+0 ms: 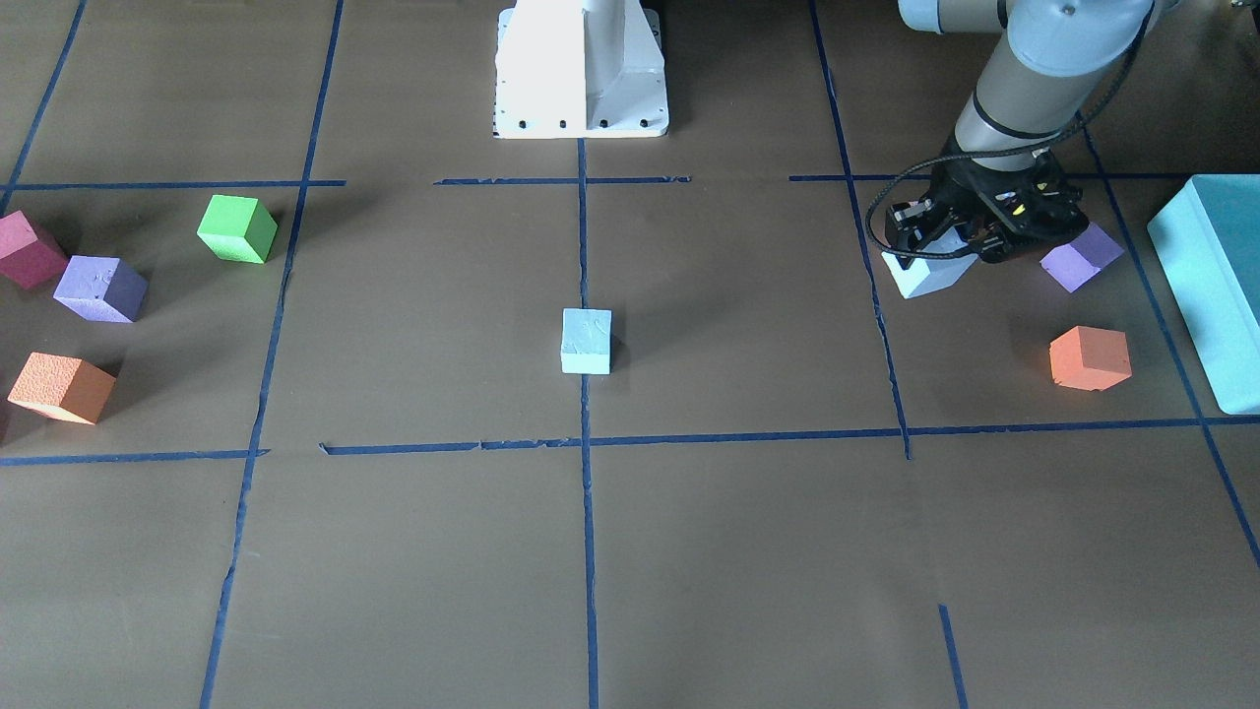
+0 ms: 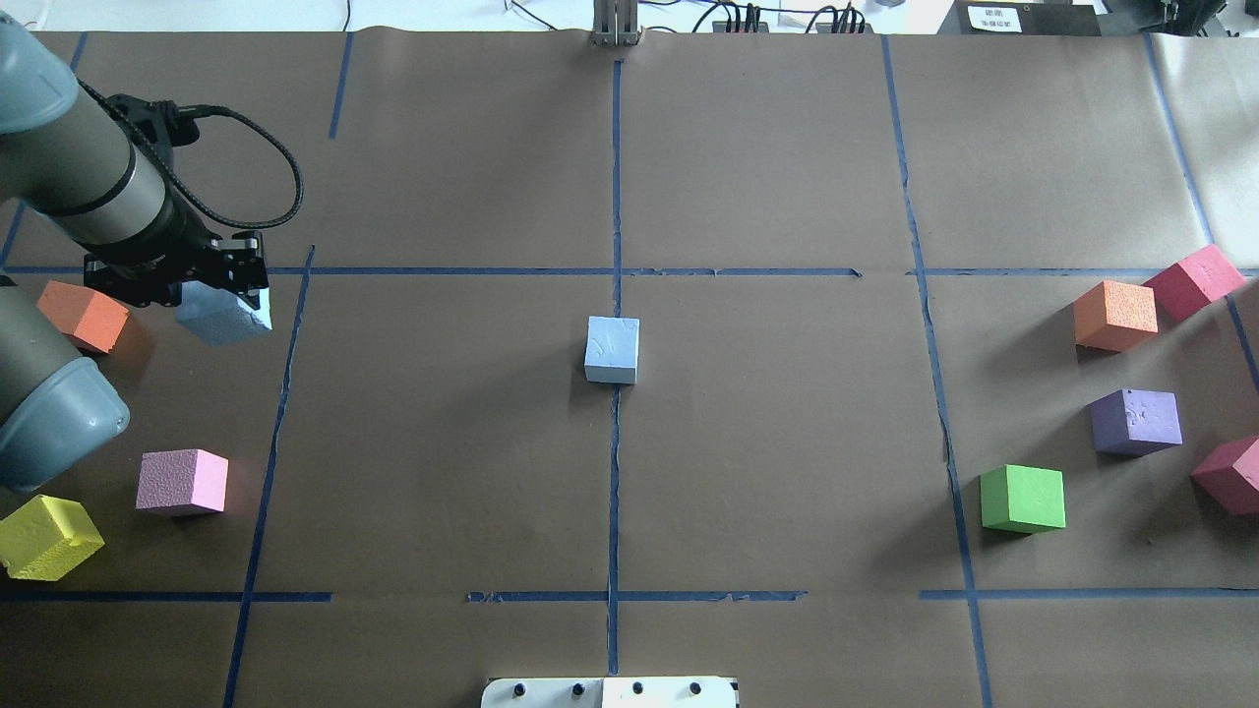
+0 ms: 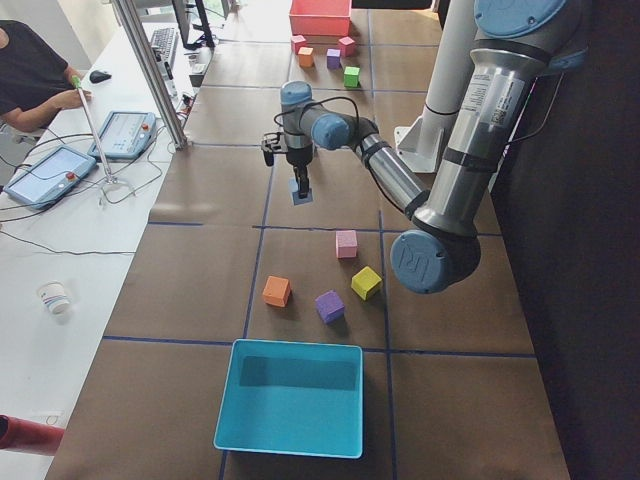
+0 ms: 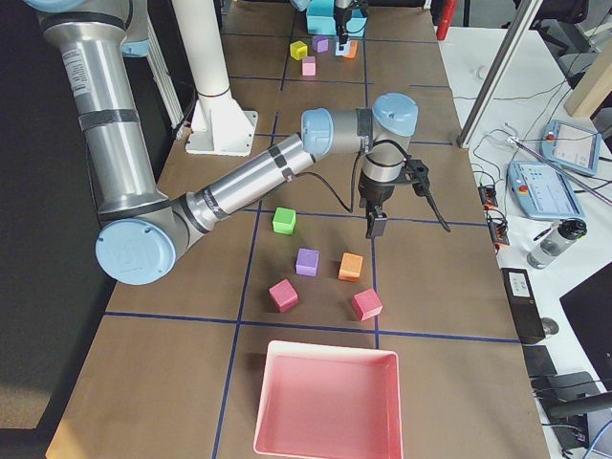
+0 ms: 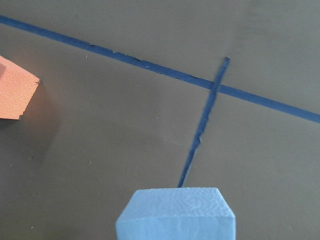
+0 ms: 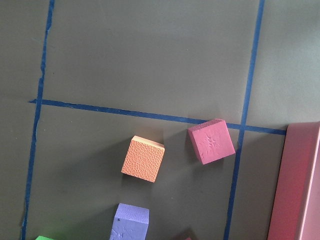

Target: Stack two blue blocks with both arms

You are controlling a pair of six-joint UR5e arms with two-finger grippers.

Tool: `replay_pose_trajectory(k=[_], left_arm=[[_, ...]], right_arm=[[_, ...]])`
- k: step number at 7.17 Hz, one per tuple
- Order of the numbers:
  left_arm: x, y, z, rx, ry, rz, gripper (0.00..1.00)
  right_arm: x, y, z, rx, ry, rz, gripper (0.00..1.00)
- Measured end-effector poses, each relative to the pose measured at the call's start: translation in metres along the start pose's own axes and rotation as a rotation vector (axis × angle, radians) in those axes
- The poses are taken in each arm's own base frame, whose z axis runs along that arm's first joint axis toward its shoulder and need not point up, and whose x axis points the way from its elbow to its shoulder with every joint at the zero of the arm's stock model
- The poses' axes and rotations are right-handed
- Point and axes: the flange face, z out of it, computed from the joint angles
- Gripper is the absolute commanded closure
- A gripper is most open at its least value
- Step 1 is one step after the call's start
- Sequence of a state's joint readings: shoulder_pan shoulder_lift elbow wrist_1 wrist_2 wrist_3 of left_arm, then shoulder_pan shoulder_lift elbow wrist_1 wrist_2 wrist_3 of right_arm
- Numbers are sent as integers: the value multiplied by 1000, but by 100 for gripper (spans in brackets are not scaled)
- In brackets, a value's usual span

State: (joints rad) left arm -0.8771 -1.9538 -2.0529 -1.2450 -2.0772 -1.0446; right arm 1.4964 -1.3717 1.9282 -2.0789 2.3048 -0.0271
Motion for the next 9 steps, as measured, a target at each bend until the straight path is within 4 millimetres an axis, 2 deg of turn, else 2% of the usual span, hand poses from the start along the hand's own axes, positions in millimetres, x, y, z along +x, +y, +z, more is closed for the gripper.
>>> replay_pose_trajectory(k=[1, 2, 4, 5, 6, 7, 9], left_arm=[[34, 5, -12, 15, 11, 46, 100], [77, 12, -10, 26, 11, 92, 100], [171, 15, -2, 24, 7, 149, 100], [219, 18, 0, 14, 6, 173, 100], [256, 27, 4, 11, 1, 199, 100], [283, 39, 14, 15, 4, 227, 100], [330, 43, 42, 18, 26, 248, 100]], right_arm=[[18, 13, 2, 4, -3, 26, 0], [39, 29, 10, 22, -16, 43, 0], [73, 59, 37, 64, -66, 42, 0], [84, 65, 47, 66, -92, 55, 0], [91, 67, 53, 63, -109, 65, 0], [93, 68, 55, 62, -117, 70, 0], [95, 68, 58, 58, -121, 77, 0]])
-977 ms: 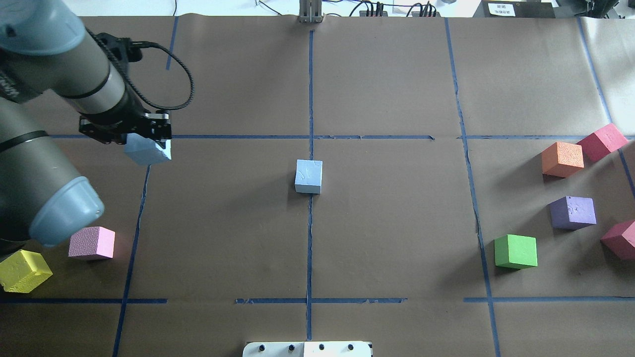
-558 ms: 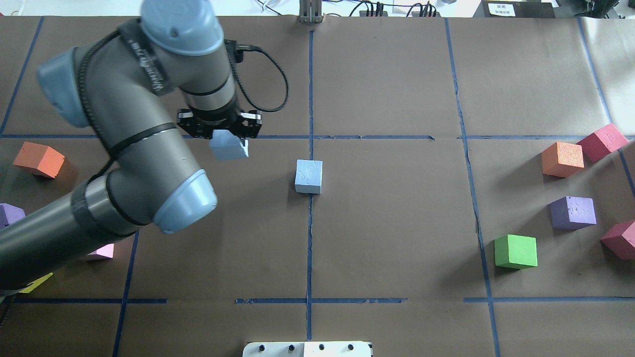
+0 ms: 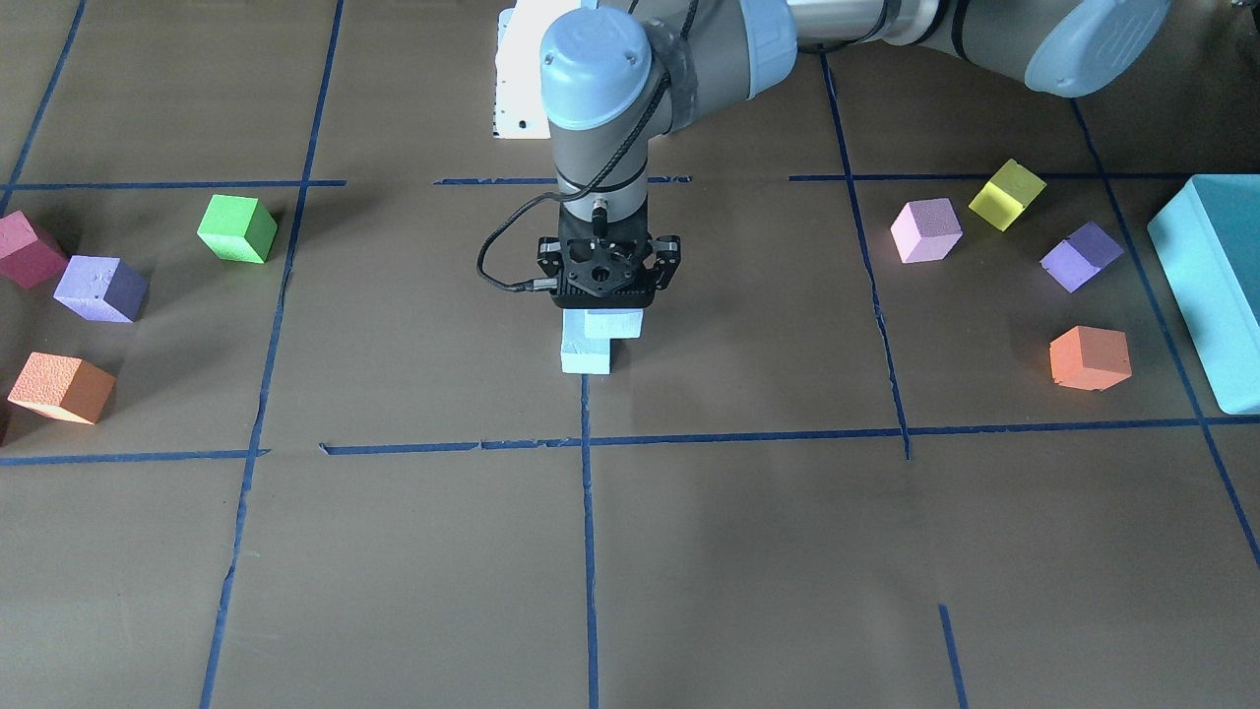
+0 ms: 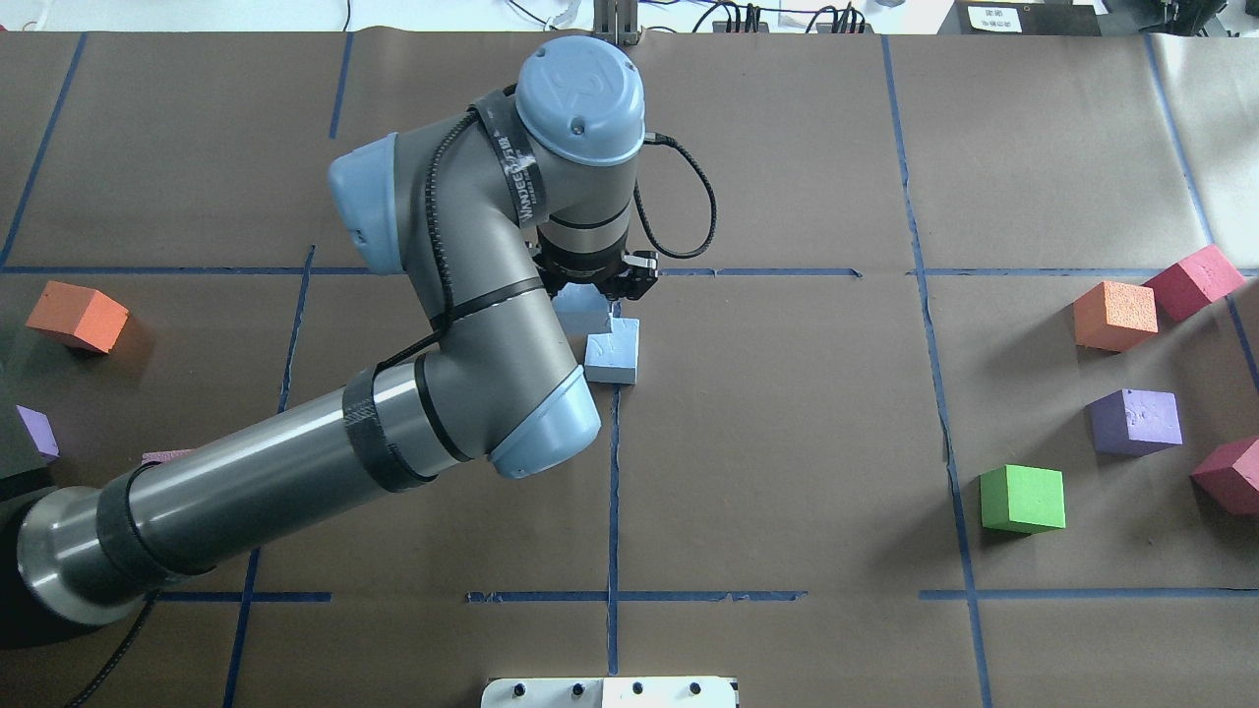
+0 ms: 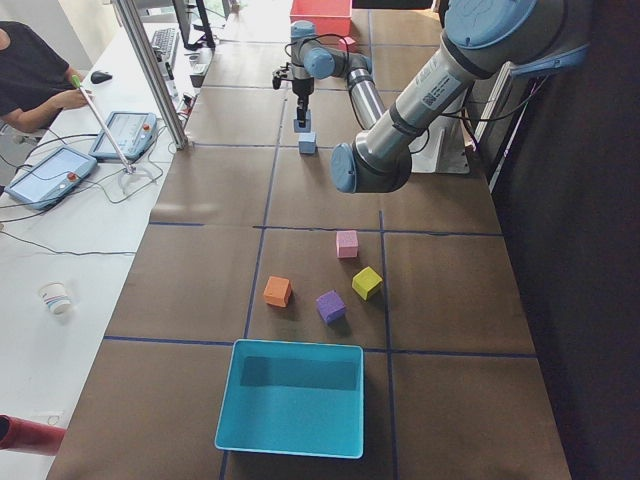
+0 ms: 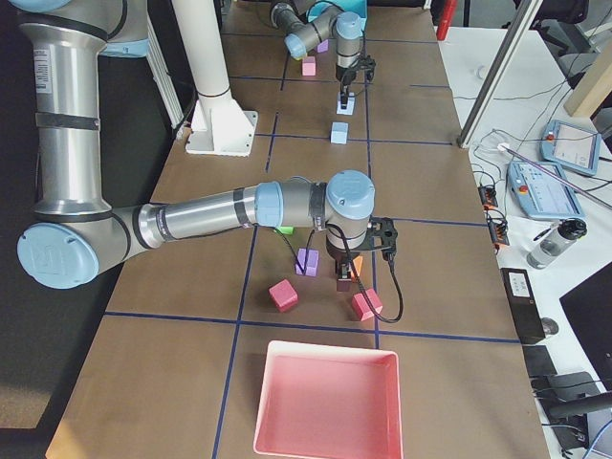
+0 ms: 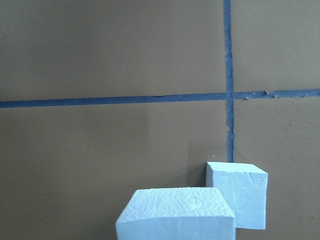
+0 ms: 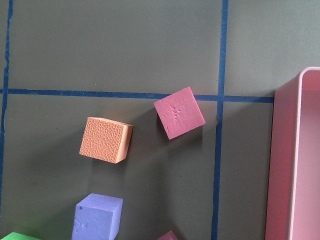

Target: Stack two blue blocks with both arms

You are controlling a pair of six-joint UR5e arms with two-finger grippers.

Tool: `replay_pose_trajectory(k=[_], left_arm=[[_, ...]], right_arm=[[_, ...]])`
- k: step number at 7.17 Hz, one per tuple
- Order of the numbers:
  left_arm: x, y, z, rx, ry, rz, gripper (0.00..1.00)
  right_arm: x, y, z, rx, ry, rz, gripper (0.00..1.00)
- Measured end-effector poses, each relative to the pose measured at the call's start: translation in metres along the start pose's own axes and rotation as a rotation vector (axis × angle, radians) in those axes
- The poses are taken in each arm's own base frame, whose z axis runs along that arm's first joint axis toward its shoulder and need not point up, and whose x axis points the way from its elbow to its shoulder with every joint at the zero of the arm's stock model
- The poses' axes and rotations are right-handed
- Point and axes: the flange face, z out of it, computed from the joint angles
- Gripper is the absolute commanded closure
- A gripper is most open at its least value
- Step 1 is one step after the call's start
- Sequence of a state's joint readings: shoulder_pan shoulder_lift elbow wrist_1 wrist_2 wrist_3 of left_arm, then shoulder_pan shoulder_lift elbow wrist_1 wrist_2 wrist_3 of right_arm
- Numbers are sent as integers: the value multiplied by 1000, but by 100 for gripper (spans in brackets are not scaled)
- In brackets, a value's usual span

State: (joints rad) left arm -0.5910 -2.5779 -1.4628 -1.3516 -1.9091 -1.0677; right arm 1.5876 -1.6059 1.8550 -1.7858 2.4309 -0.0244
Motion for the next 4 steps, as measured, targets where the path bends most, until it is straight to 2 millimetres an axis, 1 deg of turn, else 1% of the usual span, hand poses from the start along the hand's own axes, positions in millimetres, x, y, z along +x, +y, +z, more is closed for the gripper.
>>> replay_pose_trajectory(k=[1, 2, 4], left_arm=[[15, 1, 9, -8, 1, 6, 100], [22, 4, 14, -15, 0, 12, 100], [28, 10, 24, -28, -6, 20, 98]], right_arm=[[0, 0, 0, 0, 0, 1, 0], [0, 0, 0, 0, 0, 1, 0], [0, -1, 0, 1, 0, 0, 0]])
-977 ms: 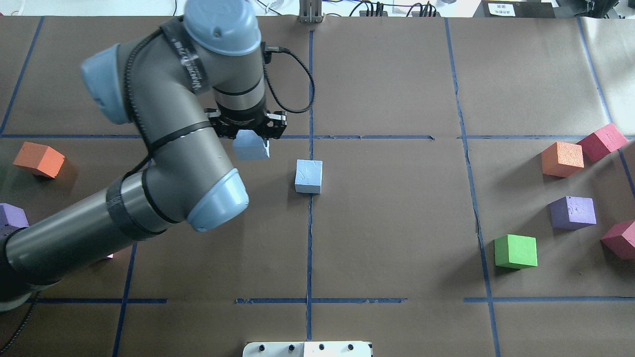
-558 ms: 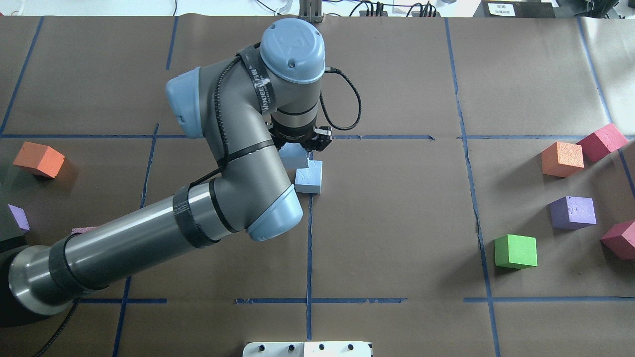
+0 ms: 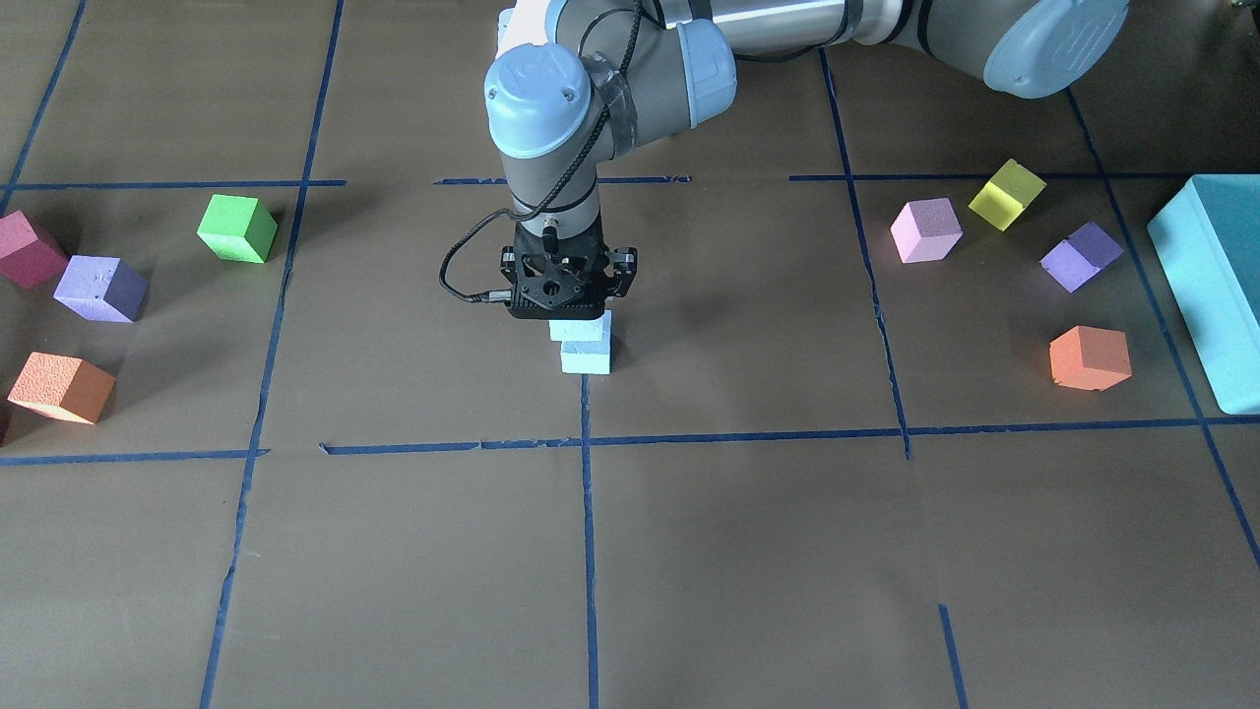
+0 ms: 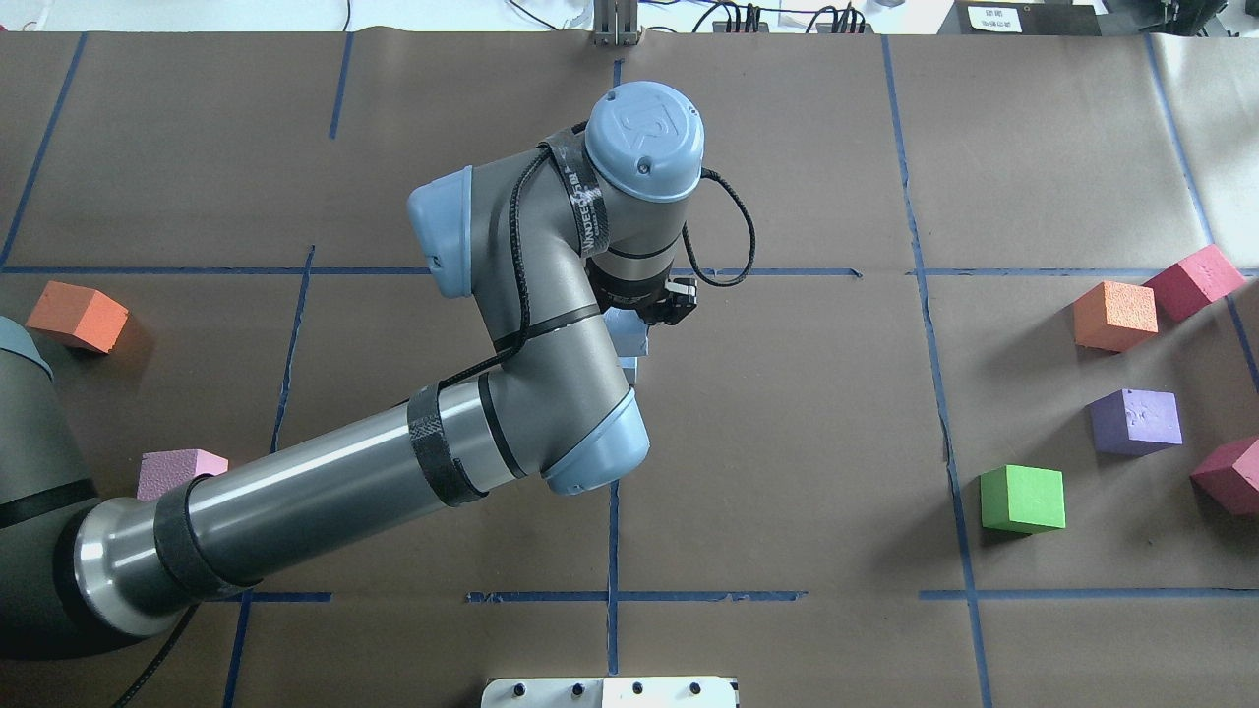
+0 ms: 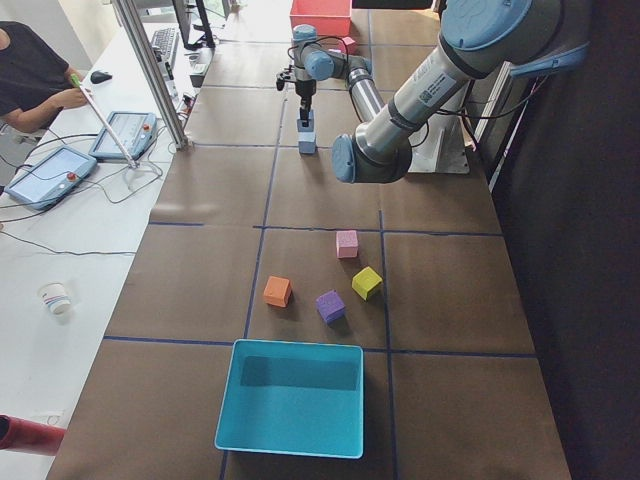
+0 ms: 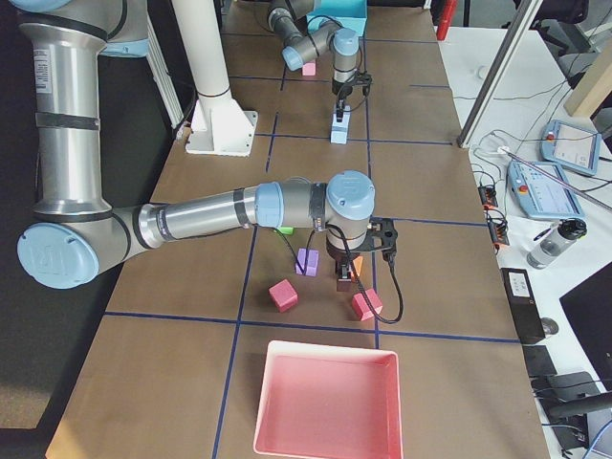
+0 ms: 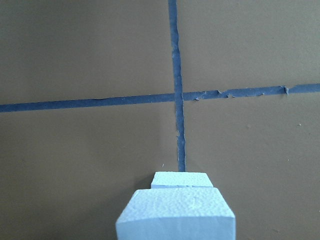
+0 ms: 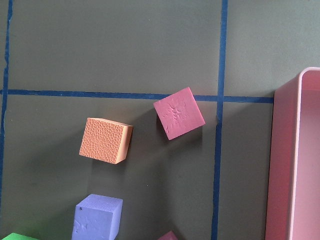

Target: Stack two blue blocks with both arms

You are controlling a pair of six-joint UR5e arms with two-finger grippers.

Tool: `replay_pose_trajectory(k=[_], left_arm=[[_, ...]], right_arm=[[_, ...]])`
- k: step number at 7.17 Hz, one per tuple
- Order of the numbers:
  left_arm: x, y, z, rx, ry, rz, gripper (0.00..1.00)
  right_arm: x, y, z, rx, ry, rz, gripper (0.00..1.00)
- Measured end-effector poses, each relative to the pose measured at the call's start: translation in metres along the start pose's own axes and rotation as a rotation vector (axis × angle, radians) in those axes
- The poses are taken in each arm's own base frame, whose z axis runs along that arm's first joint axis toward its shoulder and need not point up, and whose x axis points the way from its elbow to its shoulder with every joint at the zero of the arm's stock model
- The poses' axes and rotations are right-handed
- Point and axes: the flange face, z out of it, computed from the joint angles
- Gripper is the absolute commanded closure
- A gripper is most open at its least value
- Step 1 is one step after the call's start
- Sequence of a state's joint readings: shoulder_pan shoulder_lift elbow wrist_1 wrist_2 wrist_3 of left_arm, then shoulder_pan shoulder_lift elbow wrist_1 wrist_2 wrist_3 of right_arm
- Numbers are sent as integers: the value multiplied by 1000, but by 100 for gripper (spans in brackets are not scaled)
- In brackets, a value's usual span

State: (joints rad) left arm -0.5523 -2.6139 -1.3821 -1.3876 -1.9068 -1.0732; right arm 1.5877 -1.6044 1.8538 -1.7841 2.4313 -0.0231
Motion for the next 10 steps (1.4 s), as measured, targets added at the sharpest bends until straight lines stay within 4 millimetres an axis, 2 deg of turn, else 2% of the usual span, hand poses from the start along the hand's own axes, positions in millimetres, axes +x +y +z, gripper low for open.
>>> replay_pose_trajectory(k=[4, 6, 7, 8, 10], left_arm=[[-2, -2, 11, -8, -15, 5, 98], [-3, -4, 16, -3, -8, 9, 92], [-4, -5, 19, -4, -11, 8, 77], [-5, -6, 21, -4, -14, 7, 4], [-7, -7, 23, -2, -16, 3, 0]], right_arm=[[-3, -4, -3, 6, 2, -7, 0], [-4, -5, -3, 7, 2, -9, 0], [-4, -5, -3, 8, 2, -10, 0], [-4, -5, -4, 8, 2, -11, 0], [-4, -5, -4, 9, 2, -13, 0]])
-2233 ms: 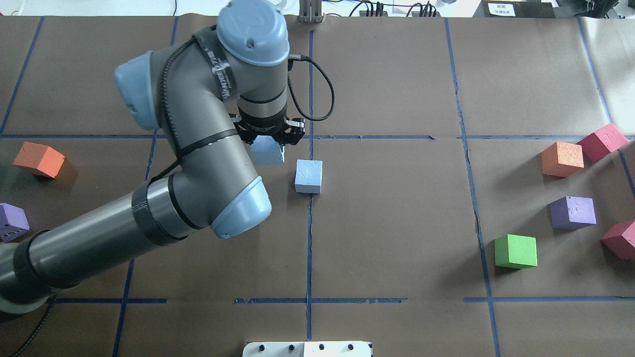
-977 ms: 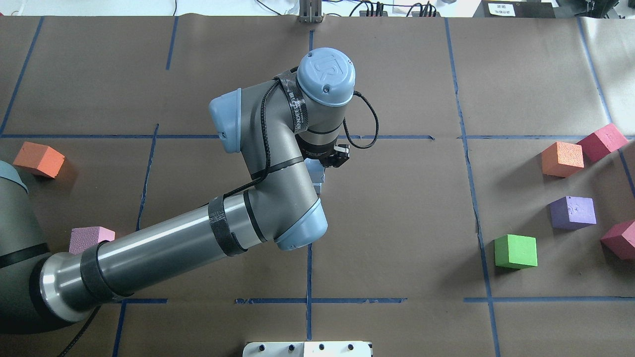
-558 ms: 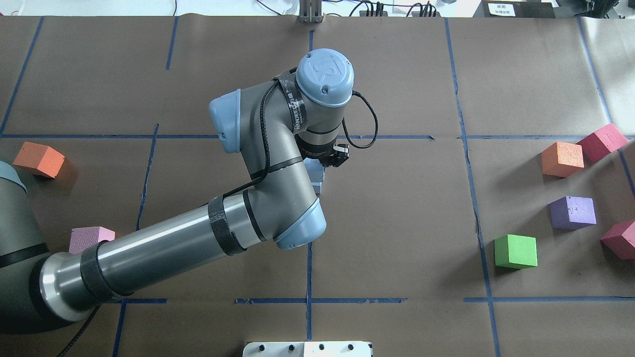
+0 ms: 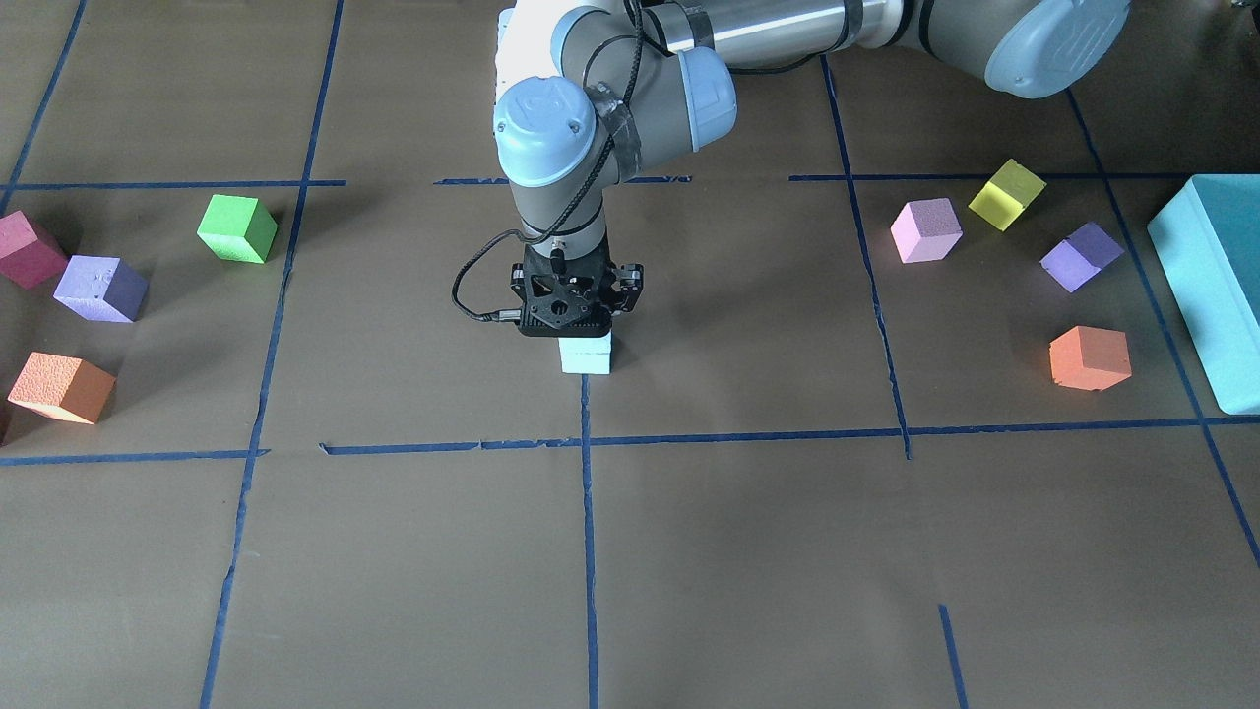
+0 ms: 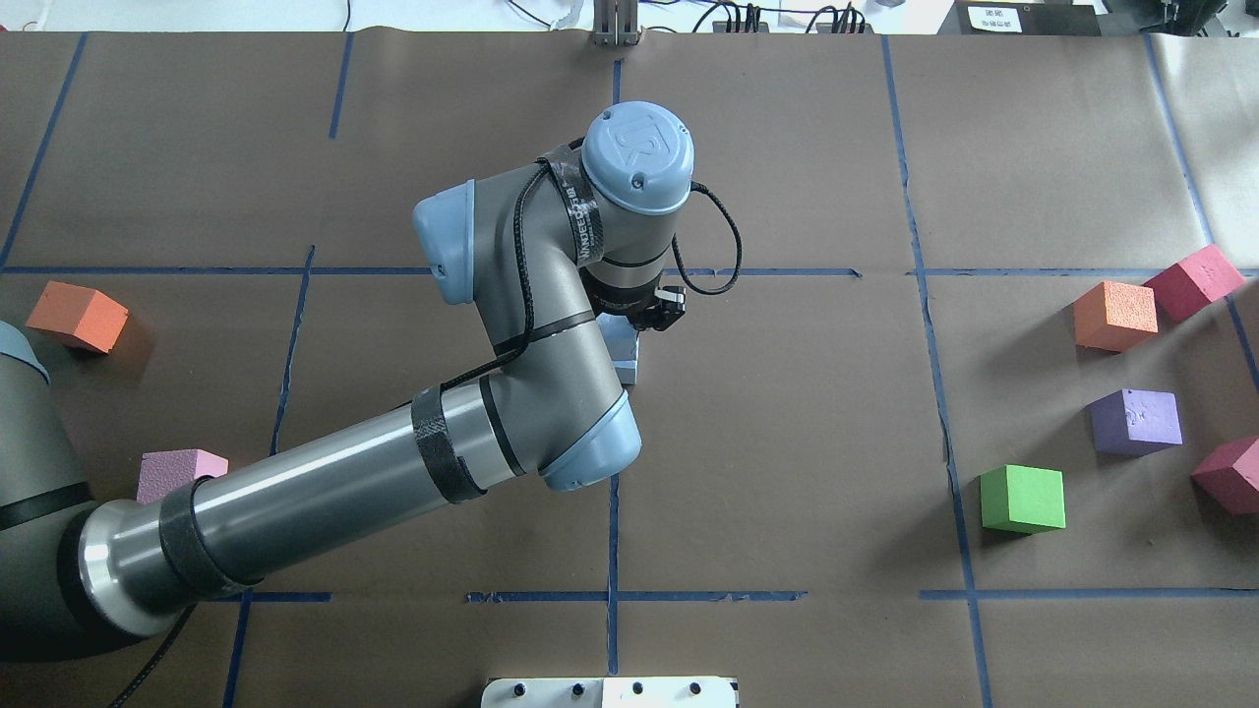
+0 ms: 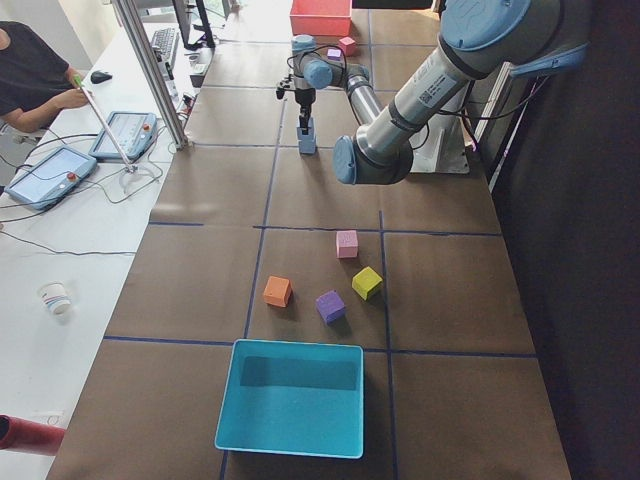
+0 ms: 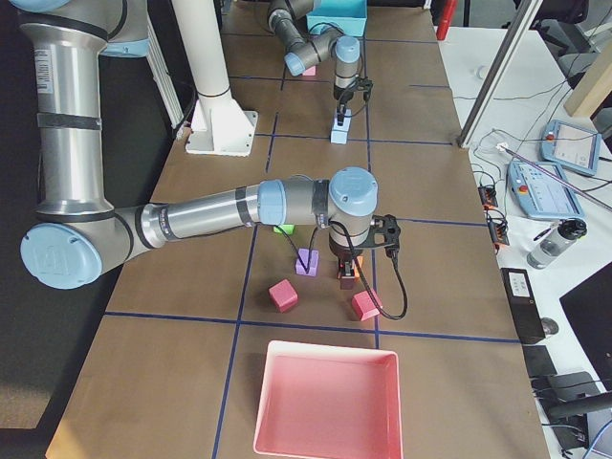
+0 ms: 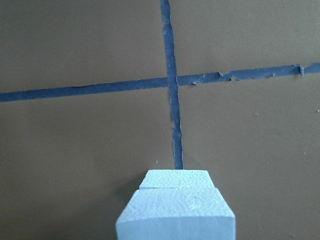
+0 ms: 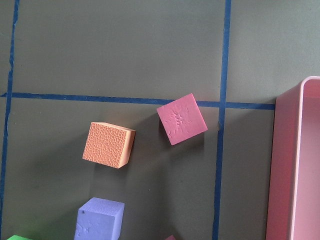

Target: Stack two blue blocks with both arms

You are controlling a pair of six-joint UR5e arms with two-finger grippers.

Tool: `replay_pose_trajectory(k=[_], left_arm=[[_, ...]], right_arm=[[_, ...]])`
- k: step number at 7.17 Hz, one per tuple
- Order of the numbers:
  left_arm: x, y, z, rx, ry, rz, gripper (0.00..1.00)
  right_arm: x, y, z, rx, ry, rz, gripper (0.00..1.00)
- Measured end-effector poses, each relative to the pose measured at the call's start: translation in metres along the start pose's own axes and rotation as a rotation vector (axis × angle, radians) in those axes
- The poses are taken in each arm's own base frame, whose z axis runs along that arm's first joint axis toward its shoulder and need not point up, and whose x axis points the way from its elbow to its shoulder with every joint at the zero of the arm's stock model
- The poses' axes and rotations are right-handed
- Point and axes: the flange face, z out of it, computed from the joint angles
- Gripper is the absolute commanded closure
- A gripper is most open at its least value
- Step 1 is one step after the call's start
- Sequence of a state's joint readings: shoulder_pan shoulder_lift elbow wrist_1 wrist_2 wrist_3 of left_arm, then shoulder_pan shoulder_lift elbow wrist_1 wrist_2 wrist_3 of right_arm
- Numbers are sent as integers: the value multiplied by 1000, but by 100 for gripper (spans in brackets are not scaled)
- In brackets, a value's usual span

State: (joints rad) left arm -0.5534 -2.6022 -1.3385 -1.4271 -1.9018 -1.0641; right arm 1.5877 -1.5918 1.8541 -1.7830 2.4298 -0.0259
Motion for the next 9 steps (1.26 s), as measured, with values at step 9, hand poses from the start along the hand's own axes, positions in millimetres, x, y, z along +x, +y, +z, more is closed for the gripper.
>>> replay_pose_trajectory(k=[9], left_arm=[[-45, 15, -128, 5, 51, -56, 0]], right_arm=[[8, 5, 7, -15, 3, 4, 0]])
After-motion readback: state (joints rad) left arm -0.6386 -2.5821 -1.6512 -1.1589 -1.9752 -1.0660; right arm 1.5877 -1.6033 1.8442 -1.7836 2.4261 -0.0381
